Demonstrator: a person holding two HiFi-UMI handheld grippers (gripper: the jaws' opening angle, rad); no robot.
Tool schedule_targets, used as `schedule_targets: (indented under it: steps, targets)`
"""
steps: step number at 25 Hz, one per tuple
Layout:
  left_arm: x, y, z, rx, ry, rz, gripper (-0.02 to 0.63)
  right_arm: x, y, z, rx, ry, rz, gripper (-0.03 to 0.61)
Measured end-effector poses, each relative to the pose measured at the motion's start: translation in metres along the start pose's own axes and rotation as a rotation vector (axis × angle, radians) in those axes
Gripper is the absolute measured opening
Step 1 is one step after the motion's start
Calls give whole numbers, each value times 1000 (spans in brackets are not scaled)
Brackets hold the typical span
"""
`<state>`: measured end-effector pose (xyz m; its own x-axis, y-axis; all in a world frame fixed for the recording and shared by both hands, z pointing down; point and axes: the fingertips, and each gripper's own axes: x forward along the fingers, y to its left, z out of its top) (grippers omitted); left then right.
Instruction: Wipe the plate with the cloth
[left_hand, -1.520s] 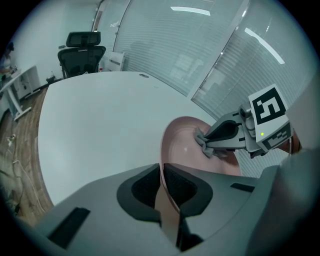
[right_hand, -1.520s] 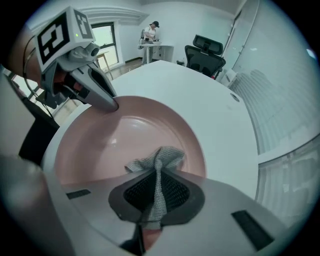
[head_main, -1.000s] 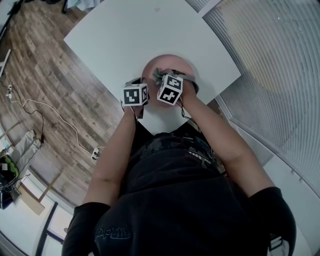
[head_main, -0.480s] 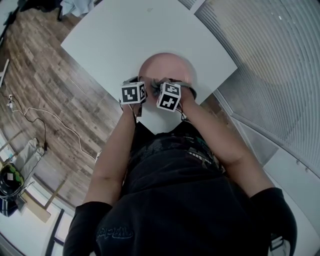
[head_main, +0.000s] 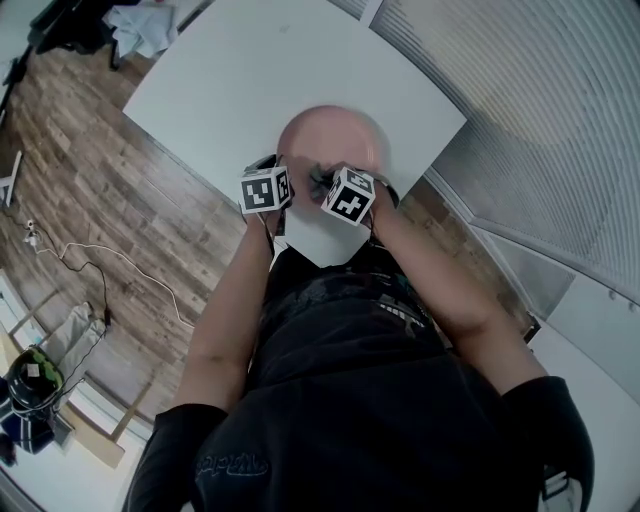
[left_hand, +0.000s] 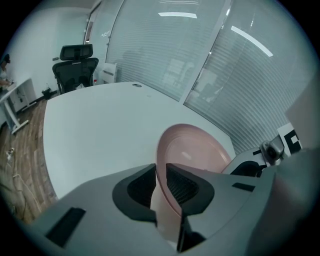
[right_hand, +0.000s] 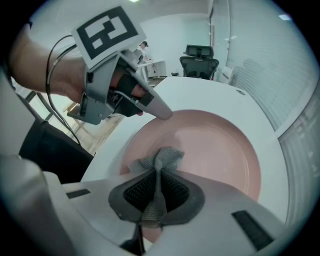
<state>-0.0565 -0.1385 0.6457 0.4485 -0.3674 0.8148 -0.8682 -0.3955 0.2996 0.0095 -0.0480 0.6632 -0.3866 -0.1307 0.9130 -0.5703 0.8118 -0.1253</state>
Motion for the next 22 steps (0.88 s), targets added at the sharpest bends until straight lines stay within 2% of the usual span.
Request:
schedule_targets:
  steps: [10, 15, 19, 22]
  targets:
    - [-26, -24, 18, 108, -66, -45, 64, -41, -13, 3, 199, -156, -72, 43]
    - [-52, -41, 22, 136, -106, -106, 64, -70, -12, 15, 316, -274, -119, 43]
    - [-68, -57, 18, 190, -107, -162, 63, -88, -12, 21, 422, -362, -136, 43]
    - [-75, -69, 14, 227, -106, -191, 42, -99, -11, 21, 450, -402, -162, 43]
